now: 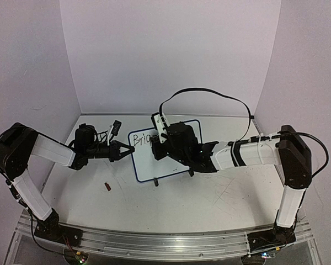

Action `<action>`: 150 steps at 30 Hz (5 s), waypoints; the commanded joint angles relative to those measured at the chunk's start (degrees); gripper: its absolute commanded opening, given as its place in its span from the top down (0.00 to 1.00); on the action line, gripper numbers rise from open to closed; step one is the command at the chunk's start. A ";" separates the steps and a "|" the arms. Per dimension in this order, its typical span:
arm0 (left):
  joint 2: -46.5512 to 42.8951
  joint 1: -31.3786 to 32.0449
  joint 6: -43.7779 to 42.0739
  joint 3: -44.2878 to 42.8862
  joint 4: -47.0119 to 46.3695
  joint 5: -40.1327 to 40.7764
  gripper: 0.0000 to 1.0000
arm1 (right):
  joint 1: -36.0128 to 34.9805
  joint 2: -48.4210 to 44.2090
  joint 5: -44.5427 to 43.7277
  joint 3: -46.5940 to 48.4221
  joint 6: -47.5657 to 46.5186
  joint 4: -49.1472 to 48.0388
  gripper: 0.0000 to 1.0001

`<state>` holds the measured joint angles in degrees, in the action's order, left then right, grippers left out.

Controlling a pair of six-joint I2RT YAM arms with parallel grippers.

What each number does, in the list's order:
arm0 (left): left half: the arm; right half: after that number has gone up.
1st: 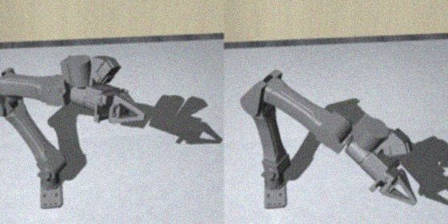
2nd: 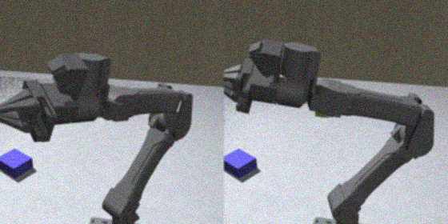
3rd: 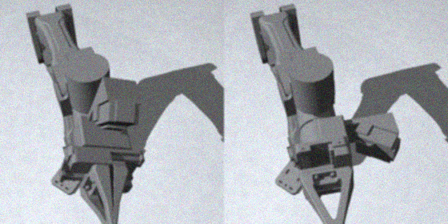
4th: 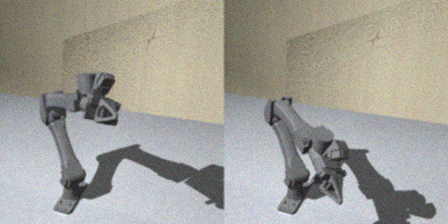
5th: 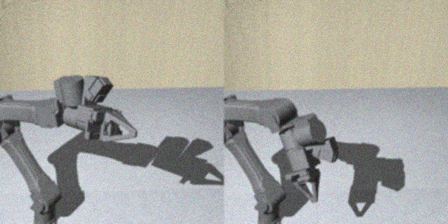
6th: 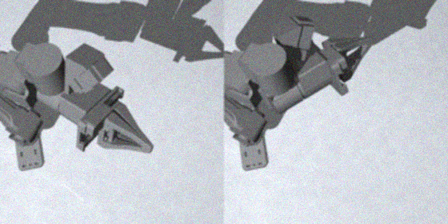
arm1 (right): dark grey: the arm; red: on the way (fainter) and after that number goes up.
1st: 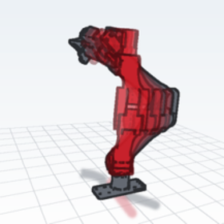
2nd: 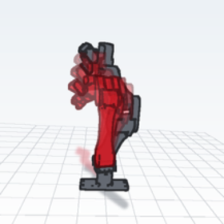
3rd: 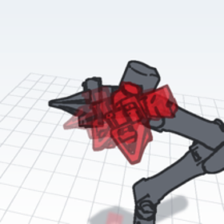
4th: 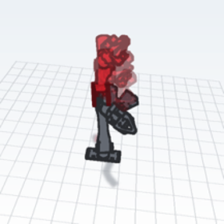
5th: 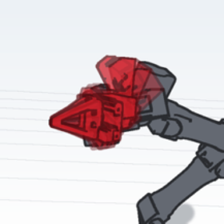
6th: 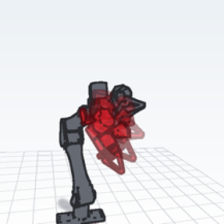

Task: Write a sentence on the whiteboard

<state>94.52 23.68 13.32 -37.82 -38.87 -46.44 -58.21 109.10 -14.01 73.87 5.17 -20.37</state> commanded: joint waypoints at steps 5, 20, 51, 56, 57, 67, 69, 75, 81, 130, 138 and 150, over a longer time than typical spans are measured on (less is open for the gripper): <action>-1.36 -0.21 -4.27 -1.45 0.81 1.79 1.00 | -0.18 0.85 -0.05 1.00 1.25 1.03 1.00; -1.49 -0.19 -4.27 -1.29 1.03 1.99 1.00 | -0.51 -3.18 1.29 2.46 1.86 -0.25 1.00; -1.12 -0.21 -4.80 -1.73 1.39 1.79 1.00 | 1.70 -1.43 -0.35 6.25 -2.05 -1.74 1.00; -1.31 -0.21 -4.80 -1.56 1.38 1.86 1.00 | 1.82 -0.73 -0.13 7.03 -2.27 -1.68 1.00; -1.37 -0.21 -4.80 -1.60 1.40 1.86 1.00 | 1.83 -0.67 -0.15 7.06 -2.27 -1.67 1.00; -1.54 -0.16 -4.71 -1.65 1.46 1.79 1.00 | 1.90 -0.19 -0.99 6.67 -2.18 -1.26 1.00; -1.56 -0.19 -4.72 -1.64 1.49 1.79 1.00 | 1.88 -0.15 -1.27 6.56 -2.18 -1.12 1.00; -1.52 -0.19 -4.79 -1.64 1.51 1.83 1.00 | 1.87 -0.50 -1.39 5.53 -1.74 -0.58 1.00; -1.46 -0.15 -4.80 -1.70 1.46 1.87 1.00 | 1.83 -1.23 -0.76 3.59 -0.71 0.10 1.00; -1.74 -0.21 -4.88 -1.46 1.73 1.83 1.00 | 1.74 -1.06 -6.95 4.12 -1.08 -0.73 1.00; -1.75 -0.21 -4.82 -1.52 1.77 1.79 1.00 | 1.83 -2.29 -7.09 2.38 -0.90 -0.68 1.00; -1.56 -0.14 -4.80 -1.75 1.77 1.61 1.00 | 1.72 -2.66 -4.00 -0.21 2.42 1.86 1.00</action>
<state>94.35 23.70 12.84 -38.12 -37.91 -46.74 -57.41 108.16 -17.87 75.26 6.10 -20.12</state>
